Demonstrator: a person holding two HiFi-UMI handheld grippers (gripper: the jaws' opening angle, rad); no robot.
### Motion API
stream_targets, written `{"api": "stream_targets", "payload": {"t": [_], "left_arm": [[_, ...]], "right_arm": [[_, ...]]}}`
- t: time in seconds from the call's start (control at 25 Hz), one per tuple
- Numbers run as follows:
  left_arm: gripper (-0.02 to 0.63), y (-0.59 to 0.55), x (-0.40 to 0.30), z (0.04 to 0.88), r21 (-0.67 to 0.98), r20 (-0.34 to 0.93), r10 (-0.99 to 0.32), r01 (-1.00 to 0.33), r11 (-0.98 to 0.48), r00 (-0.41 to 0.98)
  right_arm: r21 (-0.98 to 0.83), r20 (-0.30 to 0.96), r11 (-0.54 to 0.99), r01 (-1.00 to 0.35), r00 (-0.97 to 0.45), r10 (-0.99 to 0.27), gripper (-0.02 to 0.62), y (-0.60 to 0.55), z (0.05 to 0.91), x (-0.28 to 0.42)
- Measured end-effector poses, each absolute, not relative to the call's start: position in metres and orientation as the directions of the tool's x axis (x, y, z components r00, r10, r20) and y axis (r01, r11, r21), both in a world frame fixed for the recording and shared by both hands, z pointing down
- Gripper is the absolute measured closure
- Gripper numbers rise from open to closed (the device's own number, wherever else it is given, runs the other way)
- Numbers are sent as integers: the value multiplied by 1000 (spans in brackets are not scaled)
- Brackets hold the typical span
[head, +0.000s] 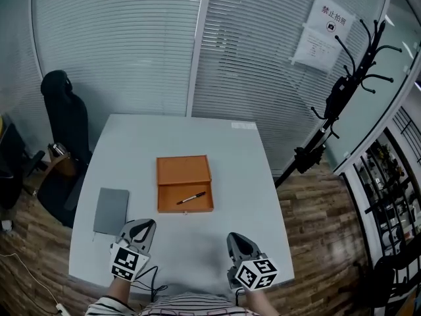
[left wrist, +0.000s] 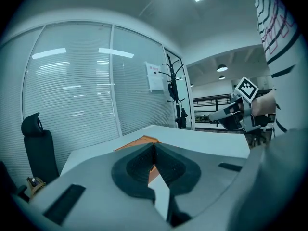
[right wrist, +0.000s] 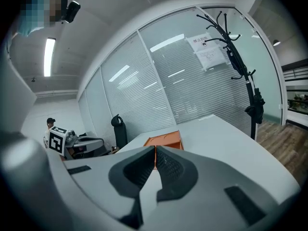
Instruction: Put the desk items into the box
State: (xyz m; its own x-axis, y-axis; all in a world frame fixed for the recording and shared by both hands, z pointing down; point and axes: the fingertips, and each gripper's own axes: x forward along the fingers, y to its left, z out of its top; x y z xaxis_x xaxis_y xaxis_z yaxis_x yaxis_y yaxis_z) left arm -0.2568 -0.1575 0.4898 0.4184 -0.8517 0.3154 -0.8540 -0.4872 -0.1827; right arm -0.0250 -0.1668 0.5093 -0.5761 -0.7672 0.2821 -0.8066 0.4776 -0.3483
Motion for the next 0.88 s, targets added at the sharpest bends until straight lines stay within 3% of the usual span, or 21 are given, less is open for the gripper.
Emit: {"api": "stream_targets", "payload": {"t": [0.88], "left_arm": [[581,-86,-282,514,-50,315,-871,-909,-413,378]], "right_arm": [[-303,331,481,-823,-564,-756,570,-141,526,-54]]}}
